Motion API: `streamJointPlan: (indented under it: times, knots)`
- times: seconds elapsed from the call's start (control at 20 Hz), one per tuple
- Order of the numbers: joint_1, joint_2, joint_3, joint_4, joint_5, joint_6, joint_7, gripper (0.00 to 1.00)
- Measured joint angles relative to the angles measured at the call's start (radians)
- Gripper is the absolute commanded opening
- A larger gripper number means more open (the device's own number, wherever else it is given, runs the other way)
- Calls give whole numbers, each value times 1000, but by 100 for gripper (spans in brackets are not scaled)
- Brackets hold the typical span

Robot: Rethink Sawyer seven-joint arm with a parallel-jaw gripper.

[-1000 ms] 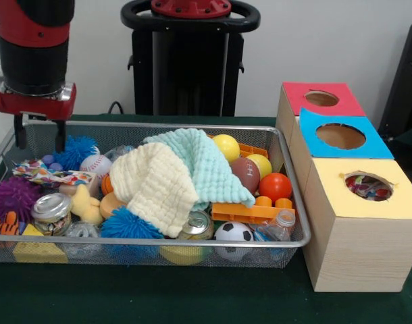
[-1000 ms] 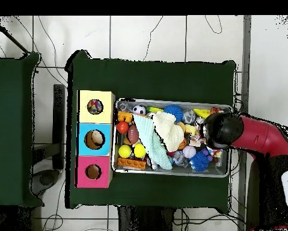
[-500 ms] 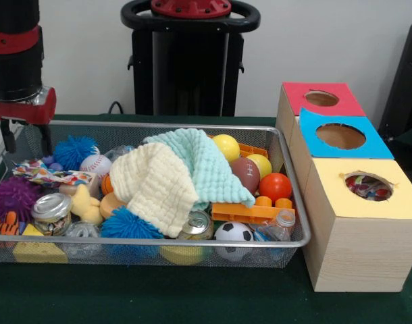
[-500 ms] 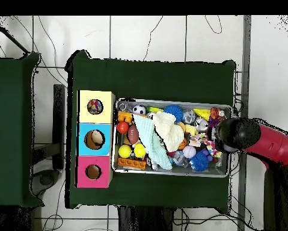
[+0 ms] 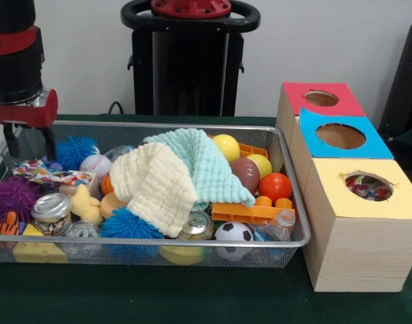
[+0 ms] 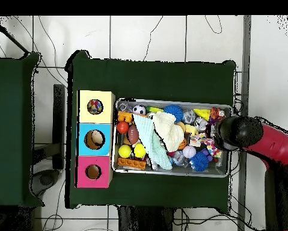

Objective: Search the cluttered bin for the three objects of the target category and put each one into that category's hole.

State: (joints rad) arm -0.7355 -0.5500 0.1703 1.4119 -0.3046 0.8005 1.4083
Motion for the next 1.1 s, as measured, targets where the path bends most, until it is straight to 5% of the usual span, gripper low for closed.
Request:
streamJointPlan:
  times: [0.7, 1.1]
  knots:
    - [46, 36, -12, 1, -1, -42, 0, 100]
    - [109, 79, -81, 1, -1, -79, 0, 100]
